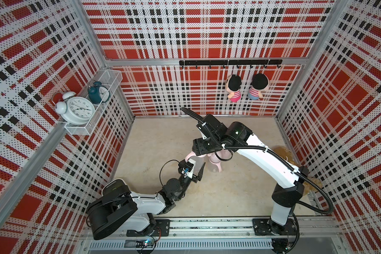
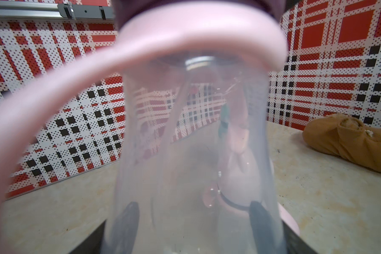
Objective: Assemble the baby bottles
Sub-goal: Close the nipple on the baby bottle, then screw the nipple onto the baby bottle.
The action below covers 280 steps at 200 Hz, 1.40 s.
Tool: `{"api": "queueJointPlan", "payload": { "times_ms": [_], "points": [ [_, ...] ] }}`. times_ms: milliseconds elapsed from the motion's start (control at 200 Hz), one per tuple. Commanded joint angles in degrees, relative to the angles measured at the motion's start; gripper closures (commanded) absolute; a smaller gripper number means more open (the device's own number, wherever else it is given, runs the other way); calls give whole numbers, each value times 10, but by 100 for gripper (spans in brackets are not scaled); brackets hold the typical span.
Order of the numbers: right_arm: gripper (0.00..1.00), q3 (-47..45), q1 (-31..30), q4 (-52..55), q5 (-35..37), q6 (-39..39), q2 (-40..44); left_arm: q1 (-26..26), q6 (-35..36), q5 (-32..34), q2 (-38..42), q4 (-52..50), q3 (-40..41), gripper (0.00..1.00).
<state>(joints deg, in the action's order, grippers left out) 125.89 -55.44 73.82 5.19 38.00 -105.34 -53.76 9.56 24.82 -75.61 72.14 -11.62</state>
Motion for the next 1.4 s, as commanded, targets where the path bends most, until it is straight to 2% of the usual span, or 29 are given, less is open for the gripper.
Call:
{"api": "queueJointPlan", "payload": {
  "times_ms": [0, 266, 421, 541, 611, 772, 882, 1037, 1172, 1283, 1398],
  "points": [
    [35, 27, -5, 17, 6, 20, -10, 1, 8, 9, 2, 65, -13, 100],
    [22, 95, -5, 41, 5, -8, -35, 1, 31, -6, -7, 61, -12, 100],
    [12, 100, -5, 42, -1, -23, -30, 1, 34, -12, -22, 58, -21, 100],
    [10, 90, -5, 47, 22, -34, -15, 7, 28, -36, -28, 59, -25, 100],
    [10, 41, -5, 19, 35, -49, 17, 24, 6, -80, -22, 59, -23, 100],
    [9, -133, -5, -136, 9, -132, 142, 75, -43, -224, -5, 77, -8, 100],
    [8, -233, -5, -240, -43, -180, 217, 102, -64, -284, 7, 81, -1, 100],
    [8, -323, -5, -324, -73, -246, 286, 111, -66, -345, 18, 82, 4, 100],
    [10, -403, -3, -399, -91, -292, 340, 130, -99, -432, 25, 84, -1, 100],
    [12, -433, 0, -433, -98, -307, 354, 139, -127, -485, 22, 85, -13, 100],
    [12, -456, 2, -461, -120, -314, 359, 142, -144, -508, 22, 88, -17, 100]
  ]
}}
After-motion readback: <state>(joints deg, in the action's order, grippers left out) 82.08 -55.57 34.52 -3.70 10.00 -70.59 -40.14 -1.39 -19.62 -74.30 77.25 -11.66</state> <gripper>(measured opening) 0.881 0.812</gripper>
